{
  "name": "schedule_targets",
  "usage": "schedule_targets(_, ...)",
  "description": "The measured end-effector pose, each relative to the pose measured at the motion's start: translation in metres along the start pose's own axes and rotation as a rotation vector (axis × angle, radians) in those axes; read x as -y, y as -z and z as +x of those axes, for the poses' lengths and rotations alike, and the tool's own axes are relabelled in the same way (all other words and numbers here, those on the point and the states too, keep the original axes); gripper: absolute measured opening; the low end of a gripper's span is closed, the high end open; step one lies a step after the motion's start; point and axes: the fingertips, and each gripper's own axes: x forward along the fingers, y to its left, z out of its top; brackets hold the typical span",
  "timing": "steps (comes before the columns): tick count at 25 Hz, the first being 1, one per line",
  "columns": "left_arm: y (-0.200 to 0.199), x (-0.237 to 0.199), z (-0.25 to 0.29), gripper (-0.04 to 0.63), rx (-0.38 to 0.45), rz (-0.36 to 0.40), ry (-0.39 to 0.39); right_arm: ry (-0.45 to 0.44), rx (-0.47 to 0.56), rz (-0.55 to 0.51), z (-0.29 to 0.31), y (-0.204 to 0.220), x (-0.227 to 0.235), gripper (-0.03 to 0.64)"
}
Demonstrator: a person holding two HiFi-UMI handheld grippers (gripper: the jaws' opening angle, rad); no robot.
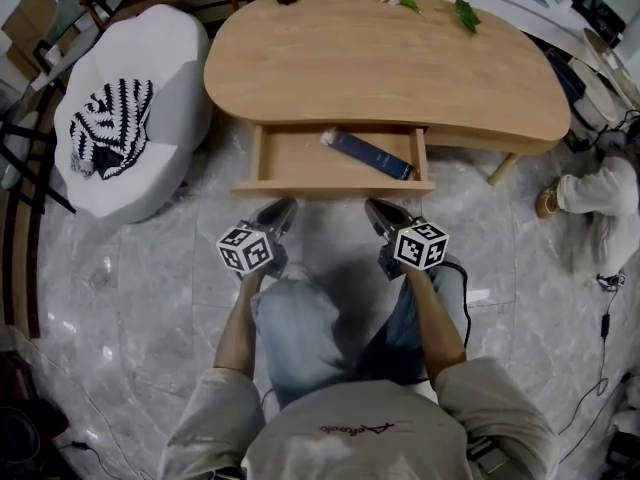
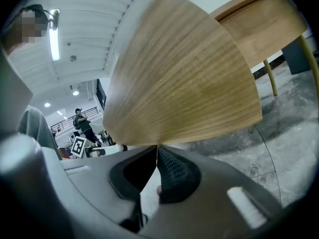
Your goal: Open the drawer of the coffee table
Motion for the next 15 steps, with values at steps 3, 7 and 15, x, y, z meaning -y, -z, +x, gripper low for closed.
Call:
schedule_targets(3, 0.0, -0.003, -0.006, 0.043, 0.003, 0.015, -0.031, 0.005, -0.004, -0.025, 0.0, 0.002, -0.003, 0.005)
schedule_targets(7, 0.003, 0.006, -0.017, 0.002, 0.006, 0.087, -0.069, 0.048, -0.031, -0.198, -0.006, 0.003, -0.011, 0.003)
schedule_targets(15, -0.016, 0.013, -0.026, 0.002, -0.003, 0.311, -0.124, 0.111, -0.015, -0.414, 0.001, -0.006, -0.027, 0.003)
